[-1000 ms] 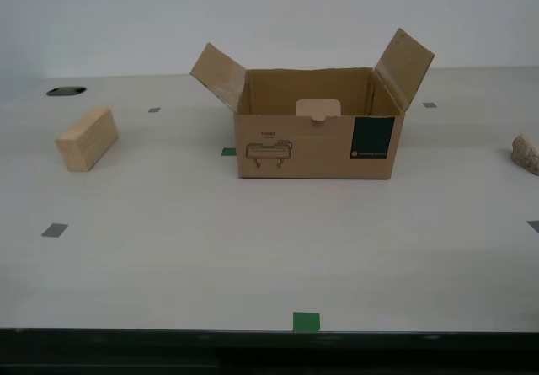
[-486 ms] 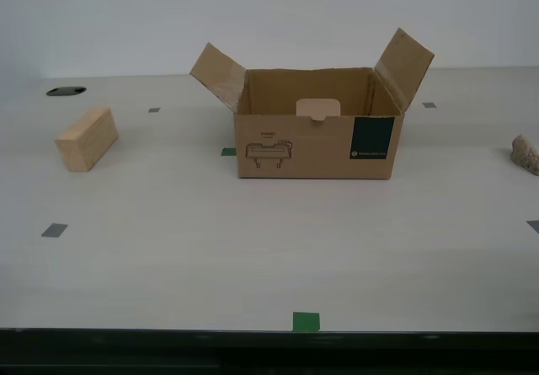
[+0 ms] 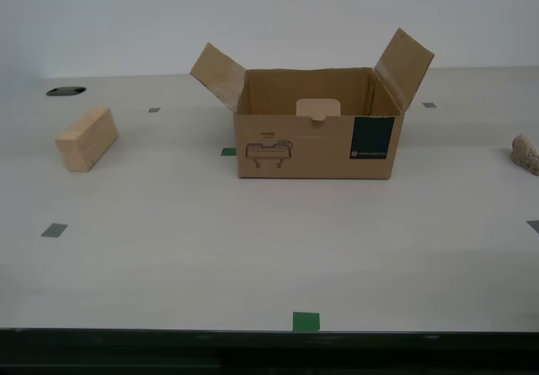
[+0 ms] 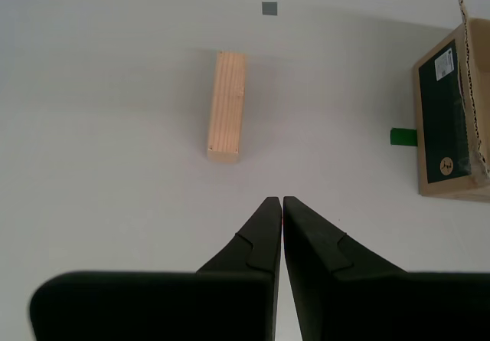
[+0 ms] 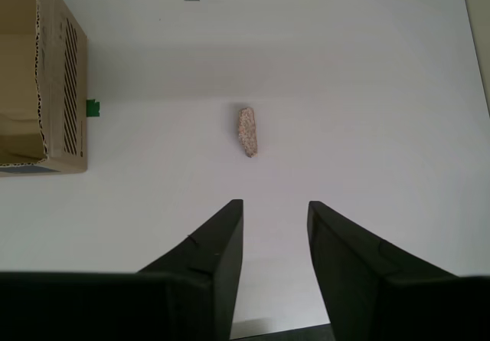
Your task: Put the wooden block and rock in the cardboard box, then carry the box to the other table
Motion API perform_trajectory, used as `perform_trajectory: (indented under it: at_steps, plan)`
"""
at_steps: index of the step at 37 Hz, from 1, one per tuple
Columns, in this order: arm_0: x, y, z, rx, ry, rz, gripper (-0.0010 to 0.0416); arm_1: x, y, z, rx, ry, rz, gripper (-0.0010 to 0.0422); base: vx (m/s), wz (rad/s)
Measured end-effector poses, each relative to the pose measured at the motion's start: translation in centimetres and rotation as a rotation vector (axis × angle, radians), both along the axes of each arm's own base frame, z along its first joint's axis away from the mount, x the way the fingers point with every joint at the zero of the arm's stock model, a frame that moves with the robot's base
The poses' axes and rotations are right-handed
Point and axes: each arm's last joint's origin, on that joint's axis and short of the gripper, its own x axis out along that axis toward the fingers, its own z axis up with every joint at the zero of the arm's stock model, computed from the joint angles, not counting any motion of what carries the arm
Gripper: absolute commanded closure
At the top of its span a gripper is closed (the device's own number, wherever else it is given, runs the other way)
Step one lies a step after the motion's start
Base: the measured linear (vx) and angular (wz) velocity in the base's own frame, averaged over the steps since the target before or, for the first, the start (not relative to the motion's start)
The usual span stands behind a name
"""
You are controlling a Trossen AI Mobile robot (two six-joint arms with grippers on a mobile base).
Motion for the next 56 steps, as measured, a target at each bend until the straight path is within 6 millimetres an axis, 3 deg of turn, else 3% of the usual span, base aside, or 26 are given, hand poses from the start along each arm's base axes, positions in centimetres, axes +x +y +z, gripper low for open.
perform_trajectory:
  at_steps: [13, 22, 26, 44, 56]
  plan:
    - [0.03, 0.01, 0.02, 0.0, -0.004, 0.0, 0.0085, 0.0, 0.0, 0.0, 0.001, 0.0, 0.0, 0.0412, 0.0, 0.0]
    - [0.03, 0.01, 0.02, 0.0, -0.004, 0.0, 0.0011, -0.06, 0.07, -0.05, 0.019, 0.008, 0.013, 0.0406, 0.0, 0.0]
    - [0.03, -0.01, 0.02, 0.0, -0.004, -0.001, 0.0006, -0.15, 0.07, -0.11, 0.019, 0.019, 0.013, 0.0372, 0.0, 0.0]
    - [0.03, -0.01, 0.02, 0.0, -0.004, -0.001, 0.0011, -0.31, 0.22, -0.23, 0.063, 0.04, 0.044, 0.0146, 0.0, 0.0]
    - [0.03, -0.01, 0.02, 0.0, -0.004, -0.001, 0.0011, -0.44, 0.22, -0.31, 0.063, 0.056, 0.043, 0.0046, 0.0, 0.0]
